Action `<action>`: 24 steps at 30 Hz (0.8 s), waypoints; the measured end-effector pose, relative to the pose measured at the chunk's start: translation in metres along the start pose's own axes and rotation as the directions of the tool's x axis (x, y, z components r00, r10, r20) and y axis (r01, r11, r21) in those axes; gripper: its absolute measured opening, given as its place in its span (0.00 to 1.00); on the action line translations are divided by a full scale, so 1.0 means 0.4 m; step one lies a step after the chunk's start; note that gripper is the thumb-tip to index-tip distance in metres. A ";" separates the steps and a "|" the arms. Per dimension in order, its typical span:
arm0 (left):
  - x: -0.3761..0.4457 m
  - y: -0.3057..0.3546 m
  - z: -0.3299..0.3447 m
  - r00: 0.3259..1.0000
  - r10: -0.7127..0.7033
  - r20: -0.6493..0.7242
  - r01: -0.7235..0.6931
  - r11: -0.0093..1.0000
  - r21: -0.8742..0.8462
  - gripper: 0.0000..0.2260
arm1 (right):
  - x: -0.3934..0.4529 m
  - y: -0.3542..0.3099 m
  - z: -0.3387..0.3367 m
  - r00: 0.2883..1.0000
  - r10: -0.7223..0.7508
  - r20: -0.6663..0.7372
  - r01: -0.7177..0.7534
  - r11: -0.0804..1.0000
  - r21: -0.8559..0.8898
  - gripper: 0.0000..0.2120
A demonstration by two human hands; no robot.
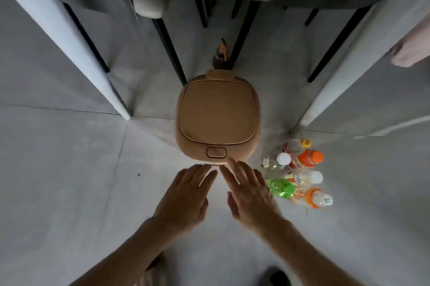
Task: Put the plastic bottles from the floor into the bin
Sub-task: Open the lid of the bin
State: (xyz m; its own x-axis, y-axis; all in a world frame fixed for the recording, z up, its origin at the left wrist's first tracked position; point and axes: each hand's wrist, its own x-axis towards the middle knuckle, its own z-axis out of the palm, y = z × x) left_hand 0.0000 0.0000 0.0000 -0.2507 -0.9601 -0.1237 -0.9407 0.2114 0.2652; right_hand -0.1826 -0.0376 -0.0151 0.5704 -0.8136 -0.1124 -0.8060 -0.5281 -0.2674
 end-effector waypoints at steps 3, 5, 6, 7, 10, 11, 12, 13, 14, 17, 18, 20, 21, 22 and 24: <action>0.050 -0.085 0.085 0.961 0.271 -0.049 -0.256 0.943 0.211 0.25 | 0.048 0.077 0.091 0.963 -0.265 -0.055 0.247 0.943 -0.224 0.27; 0.097 -0.140 0.146 0.901 0.398 -0.171 -0.340 0.895 0.290 0.20 | 0.089 0.126 0.148 0.901 -0.378 -0.213 0.294 0.893 -0.341 0.20; 0.107 -0.144 0.162 0.876 0.431 -0.217 -0.363 0.885 0.292 0.19 | 0.096 0.129 0.159 0.868 -0.411 -0.278 0.308 0.886 -0.346 0.18; 0.115 -0.152 0.178 0.858 0.450 -0.248 -0.375 0.878 0.298 0.18 | 0.105 0.131 0.173 0.841 -0.430 -0.329 0.317 0.884 -0.344 0.16; 0.127 -0.173 0.197 0.794 0.505 -0.340 -0.376 0.846 0.379 0.16 | 0.118 0.144 0.193 0.783 -0.475 -0.401 0.321 0.862 -0.393 0.15; 0.128 -0.172 0.200 0.791 0.499 -0.352 -0.372 0.851 0.371 0.15 | 0.119 0.143 0.198 0.775 -0.476 -0.417 0.332 0.867 -0.373 0.15; 0.126 -0.173 0.209 0.784 0.498 -0.371 -0.372 0.855 0.361 0.15 | 0.119 0.142 0.206 0.755 -0.480 -0.446 0.353 0.871 -0.341 0.14; 0.119 -0.170 0.217 0.791 0.483 -0.376 -0.367 0.866 0.341 0.16 | 0.115 0.140 0.209 0.745 -0.470 -0.474 0.367 0.881 -0.297 0.12; 0.115 -0.166 0.219 0.789 0.482 -0.381 -0.369 0.867 0.334 0.16 | 0.112 0.139 0.206 0.733 -0.459 -0.502 0.375 0.888 -0.265 0.11; 0.109 -0.163 0.190 0.784 0.502 -0.365 -0.355 0.845 0.399 0.16 | 0.106 0.147 0.173 0.719 -0.432 -0.544 0.375 0.901 -0.218 0.12; 0.109 -0.157 0.174 0.771 0.525 -0.361 -0.366 0.829 0.424 0.16 | 0.101 0.153 0.165 0.727 -0.407 -0.553 0.349 0.913 -0.213 0.12; 0.123 -0.116 0.152 0.732 0.593 -0.335 -0.443 0.788 0.427 0.16 | 0.071 0.175 0.151 0.766 -0.308 -0.564 0.254 0.951 -0.174 0.11; 0.131 -0.090 0.148 0.714 0.629 -0.307 -0.486 0.762 0.428 0.16 | 0.054 0.185 0.154 0.785 -0.256 -0.564 0.205 0.967 -0.154 0.10; 0.145 -0.051 0.155 0.683 0.678 -0.270 -0.545 0.720 0.429 0.16 | 0.024 0.204 0.163 0.803 -0.202 -0.561 0.150 0.979 -0.138 0.09; 0.175 0.021 0.182 0.623 0.765 -0.163 -0.657 0.624 0.422 0.16 | -0.033 0.245 0.194 0.836 -0.098 -0.541 0.060 0.994 -0.088 0.09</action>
State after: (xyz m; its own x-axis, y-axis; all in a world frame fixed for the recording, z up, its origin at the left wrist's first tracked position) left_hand -0.0422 -0.0521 -0.0760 -0.8390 -0.4657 0.2813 -0.5190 0.8403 -0.1566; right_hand -0.2568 -0.0597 -0.1141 0.4700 -0.7596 0.4495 -0.7813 -0.5950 -0.1886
